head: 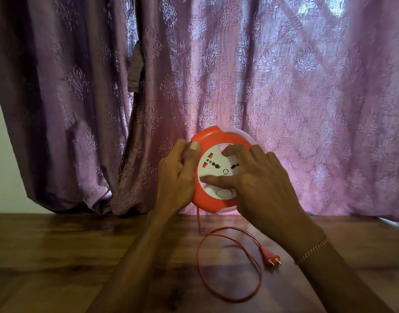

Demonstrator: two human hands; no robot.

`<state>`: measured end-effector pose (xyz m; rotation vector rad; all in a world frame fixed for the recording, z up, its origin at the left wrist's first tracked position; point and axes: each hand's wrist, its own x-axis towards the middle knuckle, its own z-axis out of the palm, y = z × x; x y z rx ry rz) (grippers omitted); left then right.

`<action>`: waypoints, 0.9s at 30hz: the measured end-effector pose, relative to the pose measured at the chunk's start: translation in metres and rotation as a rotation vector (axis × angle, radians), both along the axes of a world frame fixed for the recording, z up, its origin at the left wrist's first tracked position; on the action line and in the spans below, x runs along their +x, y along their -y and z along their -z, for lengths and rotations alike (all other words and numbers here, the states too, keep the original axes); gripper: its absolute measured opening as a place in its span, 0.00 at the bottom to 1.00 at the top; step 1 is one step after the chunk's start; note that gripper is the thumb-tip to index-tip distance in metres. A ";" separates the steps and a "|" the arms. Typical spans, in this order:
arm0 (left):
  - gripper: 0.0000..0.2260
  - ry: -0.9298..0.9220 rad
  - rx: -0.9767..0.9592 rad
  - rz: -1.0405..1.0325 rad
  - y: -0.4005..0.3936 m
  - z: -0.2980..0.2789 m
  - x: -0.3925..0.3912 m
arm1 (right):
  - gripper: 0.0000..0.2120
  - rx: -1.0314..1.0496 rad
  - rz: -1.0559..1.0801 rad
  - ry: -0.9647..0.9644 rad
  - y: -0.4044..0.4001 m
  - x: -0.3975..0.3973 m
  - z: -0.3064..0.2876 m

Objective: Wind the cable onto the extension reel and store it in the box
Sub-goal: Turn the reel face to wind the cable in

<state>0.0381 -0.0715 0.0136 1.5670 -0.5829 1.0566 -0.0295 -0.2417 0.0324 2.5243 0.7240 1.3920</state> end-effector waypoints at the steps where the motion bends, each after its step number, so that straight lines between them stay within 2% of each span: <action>1: 0.20 0.001 -0.002 0.003 -0.001 0.000 0.000 | 0.29 0.011 0.001 -0.026 0.000 0.000 0.000; 4: 0.19 -0.002 0.009 -0.004 0.000 0.000 0.000 | 0.31 0.038 -0.008 -0.065 0.001 0.000 0.000; 12: 0.21 -0.003 0.008 -0.016 0.002 0.002 0.003 | 0.25 0.123 -0.029 -0.060 0.001 0.003 0.002; 19: 0.21 -0.003 -0.015 -0.010 0.002 0.001 0.002 | 0.30 0.272 -0.023 -0.053 -0.003 0.003 0.007; 27: 0.20 -0.001 -0.010 -0.039 0.004 0.000 -0.001 | 0.29 0.423 -0.059 -0.002 -0.011 0.004 0.015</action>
